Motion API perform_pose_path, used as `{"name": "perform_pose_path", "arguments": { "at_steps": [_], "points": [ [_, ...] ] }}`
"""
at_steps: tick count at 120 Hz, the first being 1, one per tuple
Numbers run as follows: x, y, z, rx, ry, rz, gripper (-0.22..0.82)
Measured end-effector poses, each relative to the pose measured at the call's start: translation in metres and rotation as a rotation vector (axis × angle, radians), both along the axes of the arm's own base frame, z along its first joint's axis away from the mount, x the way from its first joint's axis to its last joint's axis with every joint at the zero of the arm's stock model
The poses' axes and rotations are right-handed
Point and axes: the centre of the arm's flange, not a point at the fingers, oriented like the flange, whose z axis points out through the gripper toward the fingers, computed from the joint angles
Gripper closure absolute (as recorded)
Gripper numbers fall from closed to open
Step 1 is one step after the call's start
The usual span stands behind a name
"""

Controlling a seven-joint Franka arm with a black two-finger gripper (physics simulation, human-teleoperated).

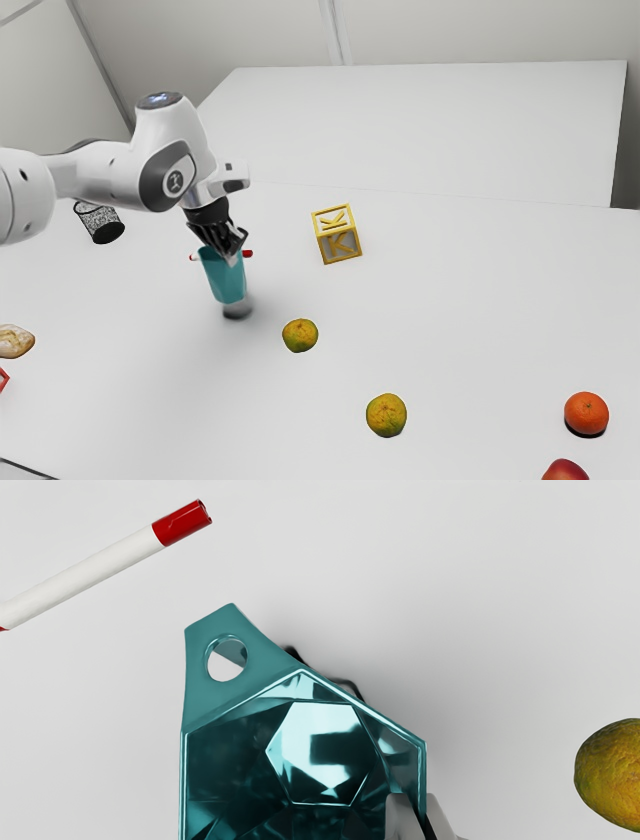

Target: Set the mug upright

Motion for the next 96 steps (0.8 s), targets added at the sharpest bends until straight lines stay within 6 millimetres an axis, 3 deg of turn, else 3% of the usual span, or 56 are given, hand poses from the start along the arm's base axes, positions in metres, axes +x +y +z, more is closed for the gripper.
{"name": "perform_pose_path", "arguments": {
  "at_steps": [33, 71, 85, 96],
  "points": [
    [0.006, -0.031, -0.022, -0.033, 0.007, -0.019, 0.79],
    [0.009, -0.027, -0.031, -0.04, 0.007, 0.002, 0.78],
    [0.009, -0.028, -0.031, -0.043, 0.005, 0.002, 0.53],
    [0.008, -0.028, -0.018, -0.05, -0.015, 0.0, 0.35]
  ]
}}
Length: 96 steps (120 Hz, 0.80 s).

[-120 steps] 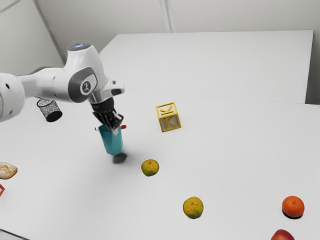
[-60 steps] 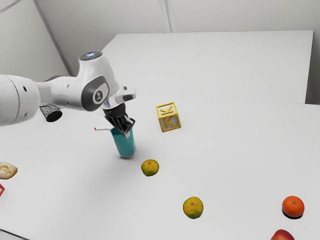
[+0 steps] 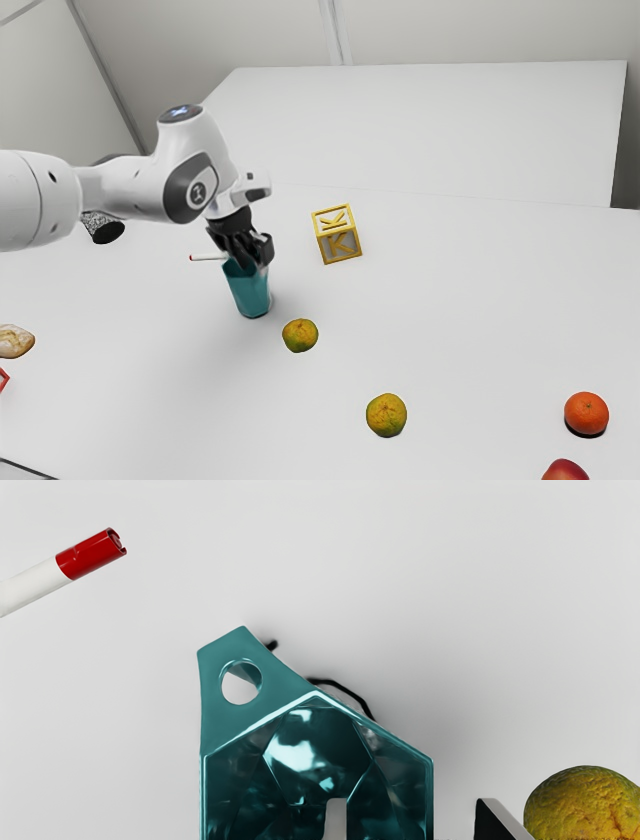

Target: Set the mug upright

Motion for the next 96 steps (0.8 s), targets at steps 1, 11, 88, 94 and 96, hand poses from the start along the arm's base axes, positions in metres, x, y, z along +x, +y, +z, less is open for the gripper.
{"name": "perform_pose_path", "arguments": {
  "at_steps": [1, 11, 88, 94, 96],
  "points": [
    [0.0, 0.0, 0.002, -0.002, -0.003, 0.0, 0.33],
    [-0.004, -0.003, 0.024, -0.017, -0.035, -0.003, 0.23],
    [0.039, 0.016, 0.232, 0.058, -0.055, -0.044, 0.01],
    [0.039, 0.011, 0.233, 0.06, -0.042, -0.057, 0.01],
    [0.038, 0.009, 0.233, 0.06, -0.037, -0.061, 0.01]
  ]
}}
